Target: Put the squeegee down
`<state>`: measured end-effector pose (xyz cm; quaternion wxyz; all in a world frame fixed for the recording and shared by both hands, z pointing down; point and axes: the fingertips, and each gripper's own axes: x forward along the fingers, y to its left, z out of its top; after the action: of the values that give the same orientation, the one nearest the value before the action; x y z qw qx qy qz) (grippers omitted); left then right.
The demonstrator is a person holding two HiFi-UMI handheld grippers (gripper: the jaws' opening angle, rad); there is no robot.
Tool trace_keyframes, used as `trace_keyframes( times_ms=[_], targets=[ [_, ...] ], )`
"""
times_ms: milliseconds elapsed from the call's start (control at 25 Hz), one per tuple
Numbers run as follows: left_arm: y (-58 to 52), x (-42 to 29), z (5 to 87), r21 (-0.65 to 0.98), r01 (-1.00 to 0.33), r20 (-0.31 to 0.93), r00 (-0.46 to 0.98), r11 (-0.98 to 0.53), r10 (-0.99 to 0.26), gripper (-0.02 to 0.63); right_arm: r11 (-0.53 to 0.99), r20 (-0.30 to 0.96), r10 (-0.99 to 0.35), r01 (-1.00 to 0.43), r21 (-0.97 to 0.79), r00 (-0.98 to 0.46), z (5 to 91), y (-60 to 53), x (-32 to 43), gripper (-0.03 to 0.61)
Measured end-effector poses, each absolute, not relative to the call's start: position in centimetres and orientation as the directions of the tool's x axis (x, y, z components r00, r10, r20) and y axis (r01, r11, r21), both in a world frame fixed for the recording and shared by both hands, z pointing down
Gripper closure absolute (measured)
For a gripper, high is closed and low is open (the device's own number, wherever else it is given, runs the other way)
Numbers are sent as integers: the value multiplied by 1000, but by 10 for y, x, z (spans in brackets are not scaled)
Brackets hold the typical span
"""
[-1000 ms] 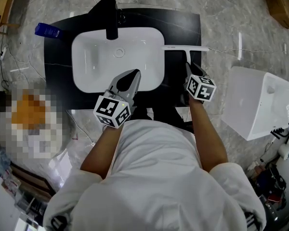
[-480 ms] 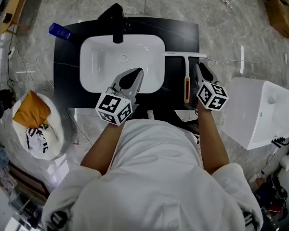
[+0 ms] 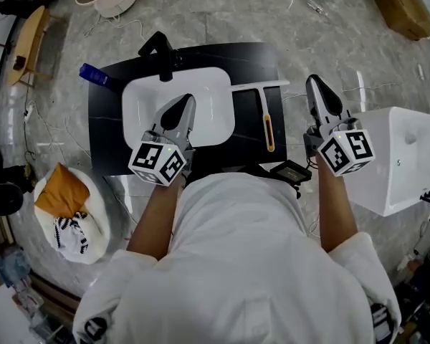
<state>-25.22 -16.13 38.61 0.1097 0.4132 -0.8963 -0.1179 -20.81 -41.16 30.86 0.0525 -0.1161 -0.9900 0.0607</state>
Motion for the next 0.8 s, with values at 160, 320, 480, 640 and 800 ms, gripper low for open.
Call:
trace_keyframes(
  times_ms=[160,320,480,640,800],
  targets=[
    [-163,-247,356,265,-727,50,-646,633,-762,597,964,15,261,259,-60,-965,281,-415,-187,560],
    [-167,-241,334,219,-739,15,-650,637,-760,597,964,-1,265,265,-12,-964,281,-418,-172,561],
    [-169,-237,324,198,-742,-4,-655,641,-756,597,964,16,263,262,-39,-965,299,-424,-166,563],
    [-172,-233,324,202,-740,-6,-655,641,-755,597,961,26,273,271,-52,-962,309,-426,-163,563],
    [-171,-230,326,208,-734,-5,-662,647,-750,597,957,25,284,282,-64,-959,312,-426,-162,563]
  ],
)
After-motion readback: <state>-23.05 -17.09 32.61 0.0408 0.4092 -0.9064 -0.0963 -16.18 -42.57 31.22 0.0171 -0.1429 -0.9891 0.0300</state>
